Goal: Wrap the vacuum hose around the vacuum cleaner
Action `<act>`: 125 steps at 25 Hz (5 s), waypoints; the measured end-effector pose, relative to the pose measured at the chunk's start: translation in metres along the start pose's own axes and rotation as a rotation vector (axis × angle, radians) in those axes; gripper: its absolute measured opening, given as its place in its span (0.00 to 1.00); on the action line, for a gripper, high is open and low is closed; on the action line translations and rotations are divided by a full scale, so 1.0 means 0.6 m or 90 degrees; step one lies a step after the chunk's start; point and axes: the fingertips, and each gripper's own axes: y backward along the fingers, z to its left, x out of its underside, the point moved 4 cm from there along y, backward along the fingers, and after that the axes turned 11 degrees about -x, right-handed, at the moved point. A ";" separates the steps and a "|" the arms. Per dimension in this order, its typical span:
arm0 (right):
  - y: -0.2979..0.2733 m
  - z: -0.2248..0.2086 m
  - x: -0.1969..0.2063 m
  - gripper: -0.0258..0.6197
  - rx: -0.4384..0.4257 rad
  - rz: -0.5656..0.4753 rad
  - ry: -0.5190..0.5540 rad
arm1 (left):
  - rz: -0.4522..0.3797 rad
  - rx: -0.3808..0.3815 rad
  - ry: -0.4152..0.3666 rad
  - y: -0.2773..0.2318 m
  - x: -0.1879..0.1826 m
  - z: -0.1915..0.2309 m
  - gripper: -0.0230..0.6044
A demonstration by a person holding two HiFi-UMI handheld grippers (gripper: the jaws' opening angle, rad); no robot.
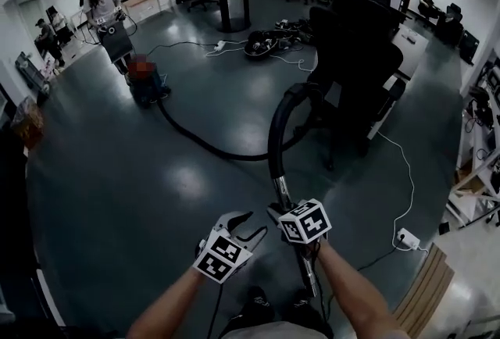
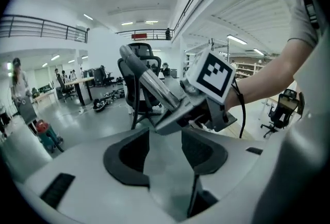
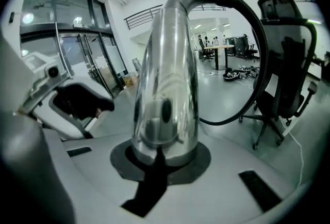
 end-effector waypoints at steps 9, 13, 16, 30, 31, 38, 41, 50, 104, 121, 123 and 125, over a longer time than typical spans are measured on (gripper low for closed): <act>-0.039 0.023 -0.031 0.11 -0.005 0.067 0.096 | -0.066 -0.074 -0.190 0.036 -0.089 0.097 0.35; -0.051 0.015 -0.044 0.11 -0.019 0.106 0.137 | -0.065 -0.097 -0.263 0.033 -0.129 0.123 0.35; -0.061 -0.001 -0.052 0.11 -0.037 0.143 0.184 | -0.044 -0.109 -0.320 0.012 -0.142 0.134 0.35; -0.041 -0.139 -0.136 0.11 -0.117 0.328 0.385 | 0.147 -0.081 -0.581 -0.148 -0.223 0.131 0.35; -0.039 -0.150 -0.139 0.11 -0.124 0.339 0.395 | 0.163 -0.070 -0.589 -0.163 -0.226 0.130 0.35; -0.027 -0.198 -0.163 0.11 -0.150 0.405 0.479 | 0.242 -0.003 -0.545 -0.234 -0.227 0.141 0.35; -0.026 -0.206 -0.165 0.11 -0.166 0.432 0.498 | 0.284 0.009 -0.552 -0.256 -0.207 0.150 0.35; -0.062 -0.252 -0.160 0.11 -0.173 0.540 0.483 | 0.302 0.084 -0.516 -0.323 -0.154 0.193 0.34; -0.304 -0.491 -0.424 0.11 -0.157 0.614 0.632 | 0.316 0.053 -0.344 -0.491 -0.107 0.593 0.30; -0.338 -0.538 -0.492 0.11 -0.176 0.674 0.661 | 0.334 0.148 -0.279 -0.601 -0.151 0.619 0.29; -0.349 -0.547 -0.498 0.11 -0.167 0.697 0.658 | 0.320 0.175 -0.273 -0.611 -0.144 0.628 0.24; -0.365 -0.548 -0.506 0.11 -0.166 0.717 0.642 | 0.303 0.198 -0.269 -0.613 -0.137 0.645 0.23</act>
